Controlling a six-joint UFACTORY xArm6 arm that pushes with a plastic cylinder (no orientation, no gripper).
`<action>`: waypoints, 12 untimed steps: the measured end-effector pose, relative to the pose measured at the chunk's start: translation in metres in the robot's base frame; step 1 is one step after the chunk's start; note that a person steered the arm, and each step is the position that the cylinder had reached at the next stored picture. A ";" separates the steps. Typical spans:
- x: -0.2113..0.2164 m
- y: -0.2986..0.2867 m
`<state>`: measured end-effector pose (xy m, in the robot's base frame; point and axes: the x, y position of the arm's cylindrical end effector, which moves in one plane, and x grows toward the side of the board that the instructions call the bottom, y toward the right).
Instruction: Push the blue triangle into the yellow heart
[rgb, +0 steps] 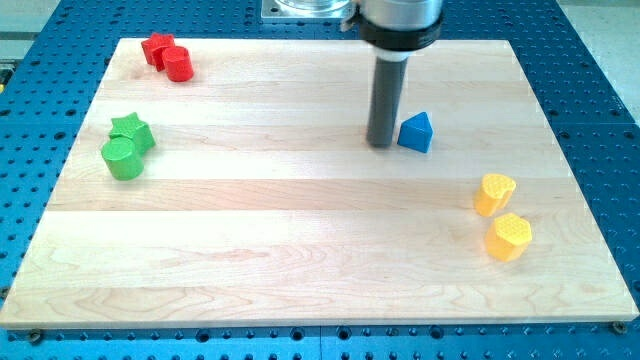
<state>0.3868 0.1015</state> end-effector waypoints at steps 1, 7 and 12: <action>0.000 0.082; 0.050 0.157; 0.017 0.045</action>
<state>0.4042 0.1462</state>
